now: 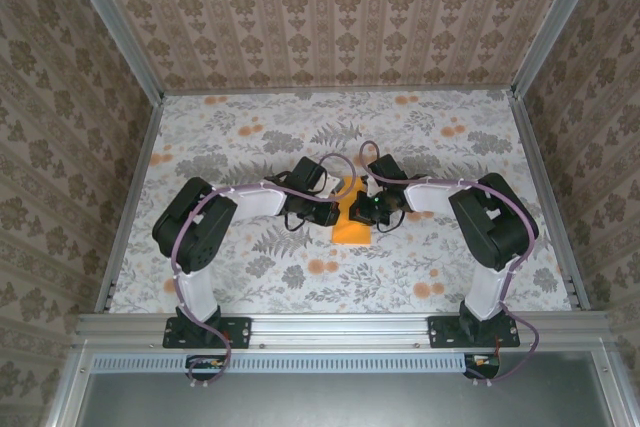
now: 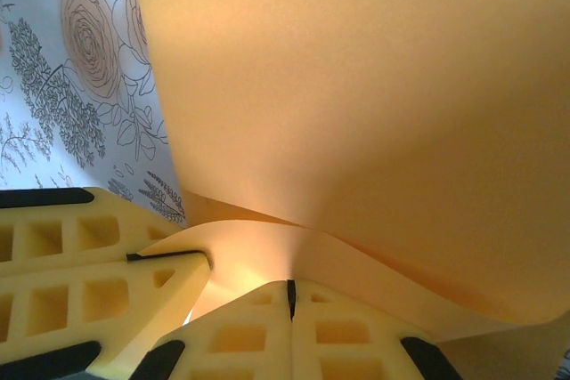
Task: Fold a paper plane with a square sheet of paper (fold left side to right side)
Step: Fold the triangle a second time at the center of the table.
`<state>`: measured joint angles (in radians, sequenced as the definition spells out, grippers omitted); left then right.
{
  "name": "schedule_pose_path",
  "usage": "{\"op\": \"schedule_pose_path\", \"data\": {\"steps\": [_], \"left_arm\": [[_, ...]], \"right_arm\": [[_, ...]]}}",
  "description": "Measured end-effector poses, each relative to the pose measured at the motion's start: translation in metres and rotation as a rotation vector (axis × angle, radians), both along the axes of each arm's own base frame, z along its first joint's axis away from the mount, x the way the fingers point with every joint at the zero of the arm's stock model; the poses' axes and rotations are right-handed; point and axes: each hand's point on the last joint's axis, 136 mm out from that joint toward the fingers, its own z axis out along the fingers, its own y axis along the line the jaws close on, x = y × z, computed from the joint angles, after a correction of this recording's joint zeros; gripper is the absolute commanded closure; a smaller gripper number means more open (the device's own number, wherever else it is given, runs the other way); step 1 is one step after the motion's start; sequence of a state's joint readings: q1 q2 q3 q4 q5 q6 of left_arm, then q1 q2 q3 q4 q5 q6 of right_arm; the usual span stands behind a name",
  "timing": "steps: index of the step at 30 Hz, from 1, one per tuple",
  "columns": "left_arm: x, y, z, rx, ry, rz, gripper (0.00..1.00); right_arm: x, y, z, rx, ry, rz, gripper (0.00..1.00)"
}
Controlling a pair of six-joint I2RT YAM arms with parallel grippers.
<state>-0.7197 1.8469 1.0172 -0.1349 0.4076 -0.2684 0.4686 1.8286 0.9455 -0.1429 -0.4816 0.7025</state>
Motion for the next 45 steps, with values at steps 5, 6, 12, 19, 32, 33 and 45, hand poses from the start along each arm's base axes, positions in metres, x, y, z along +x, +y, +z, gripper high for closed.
{"op": "schedule_pose_path", "data": {"steps": [5,6,12,19,32,33,45], "left_arm": [[0.002,-0.001,0.022,-0.039,-0.023,0.014,0.78],[0.004,-0.001,0.031,-0.054,-0.034,0.02,0.78],[-0.006,-0.003,0.06,-0.151,-0.023,0.02,0.81],[-0.045,-0.007,0.046,-0.247,0.183,-0.025,0.82],[-0.06,-0.009,0.012,-0.241,0.325,-0.034,0.83],[-0.061,-0.009,0.01,-0.236,0.329,-0.032,0.83],[-0.06,-0.003,0.0,-0.202,0.322,-0.009,0.84]], "right_arm": [[0.0,0.0,-0.001,-0.002,0.006,0.0,0.97],[0.0,0.0,0.0,-0.003,0.007,0.001,0.97],[0.0,0.0,0.0,-0.006,0.001,0.012,0.97],[0.0,0.0,0.0,-0.009,0.002,0.015,0.97],[0.0,0.0,0.0,-0.01,0.003,0.018,0.97],[0.0,0.0,0.0,-0.01,0.003,0.018,0.97],[-0.001,0.0,-0.001,-0.016,0.004,0.028,0.97]]}}
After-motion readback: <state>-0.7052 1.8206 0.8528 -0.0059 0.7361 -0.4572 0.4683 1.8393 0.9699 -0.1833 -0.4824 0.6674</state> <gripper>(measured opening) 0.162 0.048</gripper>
